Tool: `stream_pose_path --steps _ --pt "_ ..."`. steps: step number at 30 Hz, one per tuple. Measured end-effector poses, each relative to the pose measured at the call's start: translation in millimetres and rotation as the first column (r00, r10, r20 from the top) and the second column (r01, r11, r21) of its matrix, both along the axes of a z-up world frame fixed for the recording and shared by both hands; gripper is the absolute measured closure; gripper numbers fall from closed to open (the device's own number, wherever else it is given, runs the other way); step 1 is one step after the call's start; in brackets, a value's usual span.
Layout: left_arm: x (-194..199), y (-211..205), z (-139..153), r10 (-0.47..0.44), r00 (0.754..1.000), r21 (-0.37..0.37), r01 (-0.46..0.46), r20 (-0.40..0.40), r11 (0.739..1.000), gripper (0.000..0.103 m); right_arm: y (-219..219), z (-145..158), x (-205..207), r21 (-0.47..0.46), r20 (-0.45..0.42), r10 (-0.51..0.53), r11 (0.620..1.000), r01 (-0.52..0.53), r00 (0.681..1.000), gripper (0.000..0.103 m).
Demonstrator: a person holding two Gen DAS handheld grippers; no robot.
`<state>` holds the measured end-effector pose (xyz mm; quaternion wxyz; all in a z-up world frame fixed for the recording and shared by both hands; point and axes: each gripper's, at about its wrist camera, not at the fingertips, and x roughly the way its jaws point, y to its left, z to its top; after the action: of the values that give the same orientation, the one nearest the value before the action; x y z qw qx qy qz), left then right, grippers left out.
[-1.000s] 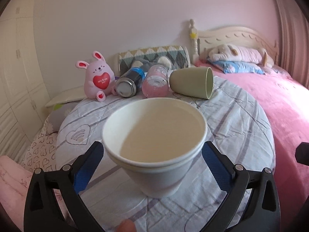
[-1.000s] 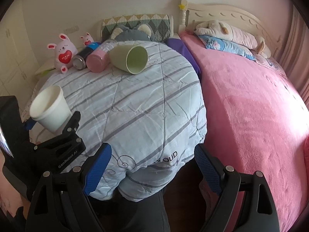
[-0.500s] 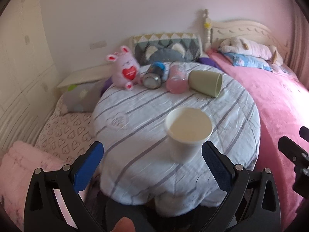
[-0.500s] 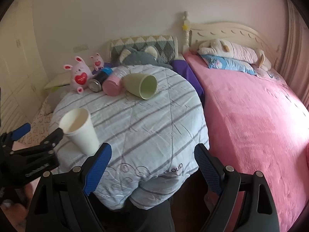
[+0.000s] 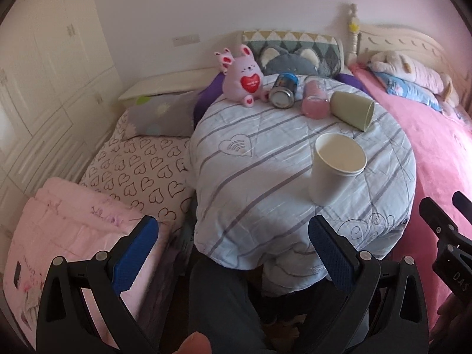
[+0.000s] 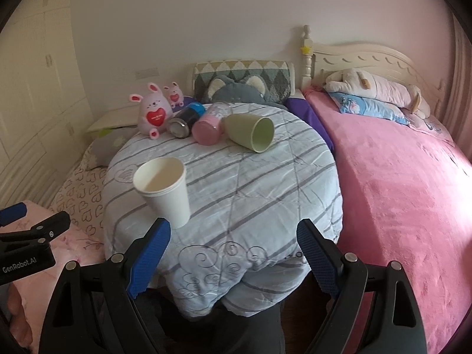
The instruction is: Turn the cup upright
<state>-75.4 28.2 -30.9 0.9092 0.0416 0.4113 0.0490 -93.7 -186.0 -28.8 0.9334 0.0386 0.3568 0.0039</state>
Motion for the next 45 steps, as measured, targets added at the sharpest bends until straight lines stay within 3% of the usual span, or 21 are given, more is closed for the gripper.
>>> stream_pose_path --steps 45 --pt "3.8 -5.6 10.6 -0.027 1.0 -0.034 0.027 -0.008 0.999 0.0 12.2 1.6 6.8 -0.017 -0.003 0.034 0.999 -0.034 0.999 0.014"
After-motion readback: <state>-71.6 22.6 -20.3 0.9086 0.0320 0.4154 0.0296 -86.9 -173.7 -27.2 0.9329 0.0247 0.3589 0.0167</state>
